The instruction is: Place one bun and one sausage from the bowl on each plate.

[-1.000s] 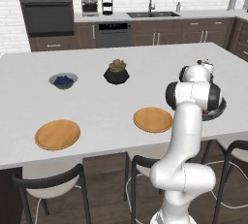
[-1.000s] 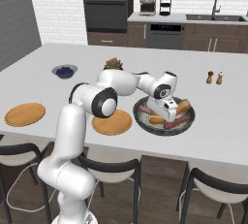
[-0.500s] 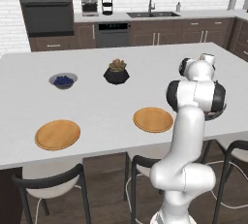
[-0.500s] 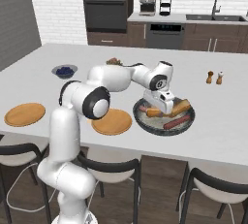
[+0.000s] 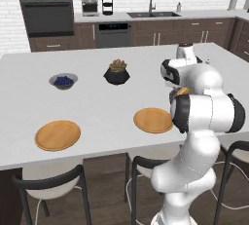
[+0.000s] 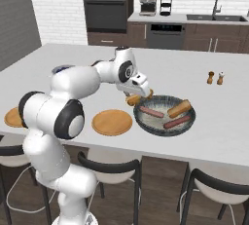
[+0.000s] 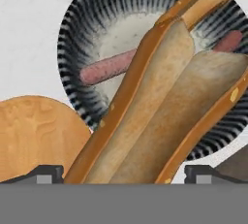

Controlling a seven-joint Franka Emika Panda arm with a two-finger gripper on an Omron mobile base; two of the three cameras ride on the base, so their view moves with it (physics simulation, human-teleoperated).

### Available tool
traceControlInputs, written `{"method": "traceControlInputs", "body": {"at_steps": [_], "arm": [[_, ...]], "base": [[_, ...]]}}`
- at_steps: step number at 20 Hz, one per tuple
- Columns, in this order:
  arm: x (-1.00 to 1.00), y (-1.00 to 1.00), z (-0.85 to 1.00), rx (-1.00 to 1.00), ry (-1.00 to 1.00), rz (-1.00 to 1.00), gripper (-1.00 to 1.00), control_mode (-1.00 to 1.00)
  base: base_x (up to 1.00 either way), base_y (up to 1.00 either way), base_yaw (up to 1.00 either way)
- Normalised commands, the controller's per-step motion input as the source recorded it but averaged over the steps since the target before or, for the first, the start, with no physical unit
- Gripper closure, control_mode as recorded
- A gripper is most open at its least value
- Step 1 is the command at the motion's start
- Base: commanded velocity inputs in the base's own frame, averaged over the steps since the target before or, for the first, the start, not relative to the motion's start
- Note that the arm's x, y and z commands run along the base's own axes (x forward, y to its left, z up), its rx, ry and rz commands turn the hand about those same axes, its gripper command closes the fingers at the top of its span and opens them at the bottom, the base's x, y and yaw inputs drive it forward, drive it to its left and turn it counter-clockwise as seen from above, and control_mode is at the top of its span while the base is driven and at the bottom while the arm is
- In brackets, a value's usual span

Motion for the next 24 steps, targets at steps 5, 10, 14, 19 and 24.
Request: {"method": "traceControlInputs", "body": {"at_steps": [5,10,14,19,24], "arm": [[-0.49,1.0,0.06,-0.32,-0.26,0.47,1.0,-1.0],[-0.17,1.0,0.0,-0.16,-0.11,0.47,1.0,-1.0],[0.0,0.93,-0.07,0.02,0.24,0.28,1.0,-1.0],[0.0,0.62,-0.33,0.01,0.13,0.09,1.0,-1.0],[-0.23,-0.12,-0.58,0.0,-0.01,-0.06,1.0,-1.0]], "base": [[0.0,0.0,0.0],[0.0,0.0,0.0],[0.0,0.0,0.0],[0.0,0.0,0.0],[0.0,0.0,0.0]]}}
